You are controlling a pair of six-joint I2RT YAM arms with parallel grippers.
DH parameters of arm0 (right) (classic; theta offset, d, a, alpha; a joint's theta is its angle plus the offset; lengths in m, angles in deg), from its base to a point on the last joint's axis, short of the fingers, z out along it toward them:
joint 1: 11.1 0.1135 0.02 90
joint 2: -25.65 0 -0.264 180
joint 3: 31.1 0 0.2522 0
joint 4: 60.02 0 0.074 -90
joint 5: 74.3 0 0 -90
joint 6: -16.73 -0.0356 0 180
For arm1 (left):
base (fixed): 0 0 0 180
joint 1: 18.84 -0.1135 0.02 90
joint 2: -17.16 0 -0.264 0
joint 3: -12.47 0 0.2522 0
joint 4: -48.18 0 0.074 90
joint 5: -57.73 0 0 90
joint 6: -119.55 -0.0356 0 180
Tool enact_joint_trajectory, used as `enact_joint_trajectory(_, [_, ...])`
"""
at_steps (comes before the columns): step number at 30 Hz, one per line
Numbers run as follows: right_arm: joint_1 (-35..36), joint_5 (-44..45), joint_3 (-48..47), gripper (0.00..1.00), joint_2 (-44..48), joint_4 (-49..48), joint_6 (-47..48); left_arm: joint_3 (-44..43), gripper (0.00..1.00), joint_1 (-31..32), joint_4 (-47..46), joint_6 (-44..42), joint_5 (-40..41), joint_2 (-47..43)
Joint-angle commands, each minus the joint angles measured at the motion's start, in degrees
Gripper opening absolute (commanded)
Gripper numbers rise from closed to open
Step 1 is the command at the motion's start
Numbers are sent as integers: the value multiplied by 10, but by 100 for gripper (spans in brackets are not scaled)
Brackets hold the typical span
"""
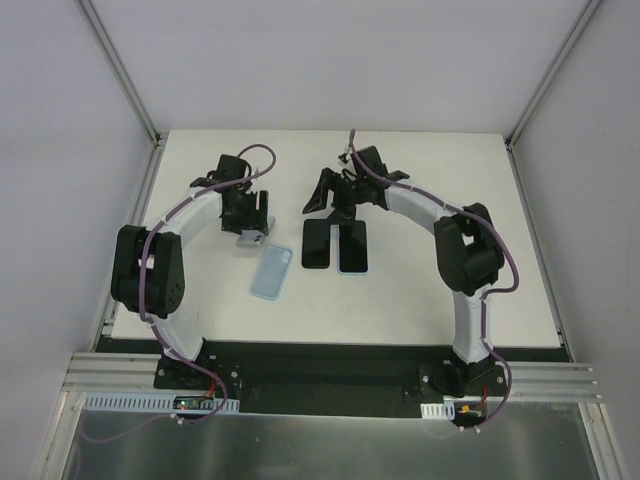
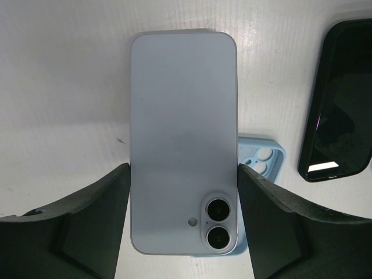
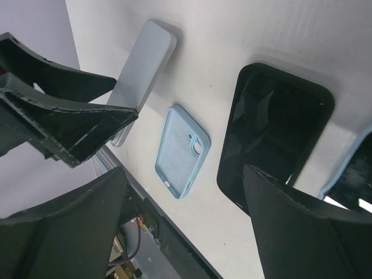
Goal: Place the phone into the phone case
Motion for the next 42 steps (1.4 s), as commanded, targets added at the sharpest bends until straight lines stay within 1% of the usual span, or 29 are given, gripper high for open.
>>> enact_joint_trajectory(1, [24, -26, -31, 84, -14, -26, -29, 10, 29, 6, -24, 3, -10, -33])
enact_joint_trajectory(5, [34, -22, -21, 86, -18, -38, -7, 11, 29, 7, -24, 9, -12, -28])
enact_joint_trajectory(10, [34, -16, 3, 86, -10, -37, -4, 19, 29, 7, -25, 18, -3, -10])
enact_joint_trajectory(17, [33, 5, 40, 86, 43, -32, 18, 29, 29, 9, -24, 32, -2, 8])
enact_joint_trajectory(25, [26, 14, 52, 86, 71, -18, 27, 42, 29, 12, -24, 51, 5, 25])
enact_joint_trajectory(32, [25, 25, 54, 86, 88, -2, 40, 36, 34, 14, -21, 56, 2, 47])
enact_joint_trajectory(35, [25, 27, 54, 87, 93, 3, 43, 32, 52, 14, -20, 61, 7, 49])
enact_joint_trajectory(37, [25, 31, 55, 87, 99, 7, 46, 28, 69, 14, -17, 66, 12, 48])
enact_joint_trajectory(40, [25, 35, 55, 87, 106, 14, 52, 16, 79, 13, -12, 61, 24, 53])
enact_joint_trajectory(42, [24, 37, 54, 87, 109, 21, 58, 5, 82, 13, -3, 58, 31, 60])
